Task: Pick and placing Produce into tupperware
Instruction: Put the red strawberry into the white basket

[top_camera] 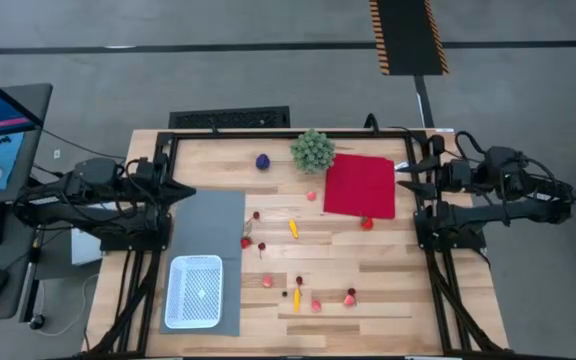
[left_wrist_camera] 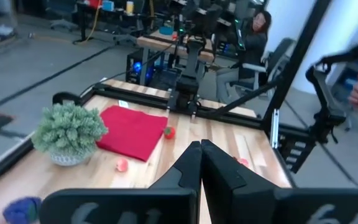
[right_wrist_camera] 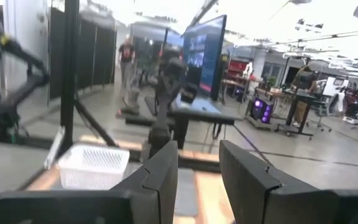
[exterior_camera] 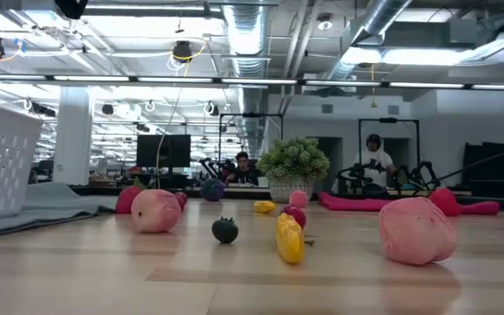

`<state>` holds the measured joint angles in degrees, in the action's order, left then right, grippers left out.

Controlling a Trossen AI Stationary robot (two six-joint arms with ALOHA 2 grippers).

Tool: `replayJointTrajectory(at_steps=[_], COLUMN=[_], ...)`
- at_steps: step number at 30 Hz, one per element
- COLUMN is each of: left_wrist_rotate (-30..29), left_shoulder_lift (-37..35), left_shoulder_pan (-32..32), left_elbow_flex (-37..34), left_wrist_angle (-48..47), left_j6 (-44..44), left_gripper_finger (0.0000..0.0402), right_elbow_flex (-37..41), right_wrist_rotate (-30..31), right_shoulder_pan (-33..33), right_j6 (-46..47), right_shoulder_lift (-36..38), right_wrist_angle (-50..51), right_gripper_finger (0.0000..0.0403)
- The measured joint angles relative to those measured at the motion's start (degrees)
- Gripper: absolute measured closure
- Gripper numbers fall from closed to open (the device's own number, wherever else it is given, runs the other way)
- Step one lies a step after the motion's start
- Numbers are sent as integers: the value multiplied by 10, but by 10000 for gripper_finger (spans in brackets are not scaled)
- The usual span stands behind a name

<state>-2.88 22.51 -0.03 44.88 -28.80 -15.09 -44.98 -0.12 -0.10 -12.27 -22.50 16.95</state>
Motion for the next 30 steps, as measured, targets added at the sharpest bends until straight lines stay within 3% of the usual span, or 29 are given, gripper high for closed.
replayJointTrajectory(at_steps=[9, 15, 21, 30], left_wrist_rotate=[-41, -57, -75, -98], left_shoulder_lift=[1, 16, 51, 143], left_shoulder_pan=[0, 0, 0, 0], left_elbow_flex=[0, -1, -2, -2], left_wrist_angle=[-2, -1, -6, 7], left_j6=[-36, -73, -111, -30], left_gripper_finger=[401, 401, 401, 401], right_elbow_flex=[0, 0, 1, 3], right_wrist_rotate=[0, 0, 13, 9], right_shoulder_pan=[0, 0, -4, -19], right_j6=[128, 201, 198, 117], right_shoulder_lift=[1, -5, -17, -101], right_wrist_angle=[-110, -104, -83, -91], right_gripper_finger=[259, 259, 259, 259])
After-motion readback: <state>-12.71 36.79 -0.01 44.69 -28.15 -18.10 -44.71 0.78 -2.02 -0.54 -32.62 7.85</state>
